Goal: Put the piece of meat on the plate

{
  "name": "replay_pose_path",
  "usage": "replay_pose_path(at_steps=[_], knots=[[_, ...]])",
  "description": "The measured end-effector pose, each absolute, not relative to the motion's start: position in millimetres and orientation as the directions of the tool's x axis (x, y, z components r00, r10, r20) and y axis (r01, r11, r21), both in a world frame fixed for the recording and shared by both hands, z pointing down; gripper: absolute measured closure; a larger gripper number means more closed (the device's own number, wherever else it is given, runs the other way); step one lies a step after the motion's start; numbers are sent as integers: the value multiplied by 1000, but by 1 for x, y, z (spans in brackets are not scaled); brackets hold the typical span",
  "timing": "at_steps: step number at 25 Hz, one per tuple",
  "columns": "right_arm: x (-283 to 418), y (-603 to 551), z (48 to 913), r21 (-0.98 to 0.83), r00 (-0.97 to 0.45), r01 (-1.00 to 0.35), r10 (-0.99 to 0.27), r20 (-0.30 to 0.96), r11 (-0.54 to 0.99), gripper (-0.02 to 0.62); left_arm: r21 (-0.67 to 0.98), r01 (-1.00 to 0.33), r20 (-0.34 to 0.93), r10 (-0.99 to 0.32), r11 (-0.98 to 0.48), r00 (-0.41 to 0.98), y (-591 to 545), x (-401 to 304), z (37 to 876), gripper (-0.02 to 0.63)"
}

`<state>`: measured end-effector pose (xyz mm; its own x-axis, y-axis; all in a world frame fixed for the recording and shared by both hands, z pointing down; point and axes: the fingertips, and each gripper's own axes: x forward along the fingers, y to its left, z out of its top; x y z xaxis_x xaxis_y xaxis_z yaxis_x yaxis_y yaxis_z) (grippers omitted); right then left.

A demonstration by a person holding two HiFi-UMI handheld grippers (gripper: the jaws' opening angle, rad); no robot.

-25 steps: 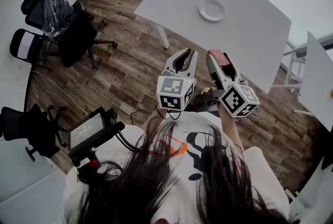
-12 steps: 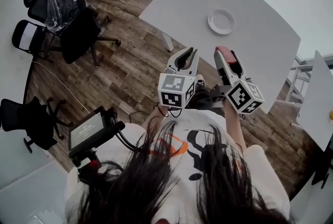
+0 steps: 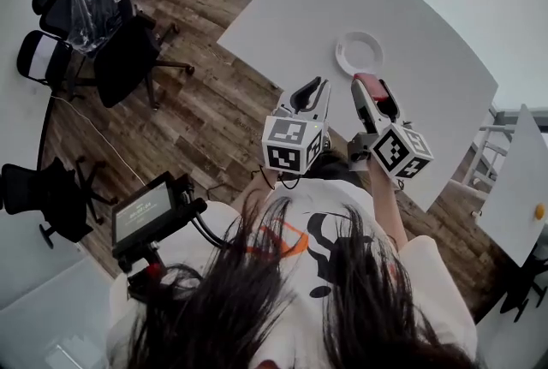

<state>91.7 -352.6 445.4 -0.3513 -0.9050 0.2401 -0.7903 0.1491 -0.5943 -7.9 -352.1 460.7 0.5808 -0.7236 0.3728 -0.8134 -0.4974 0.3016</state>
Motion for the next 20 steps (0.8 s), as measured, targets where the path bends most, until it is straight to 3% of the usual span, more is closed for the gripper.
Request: replay_pose_path(at_steps=[20], knots=[[127, -473, 570, -391, -366, -902, -806, 465, 185, 272, 318, -800, 451, -661, -509, 599, -442, 45, 515, 548]])
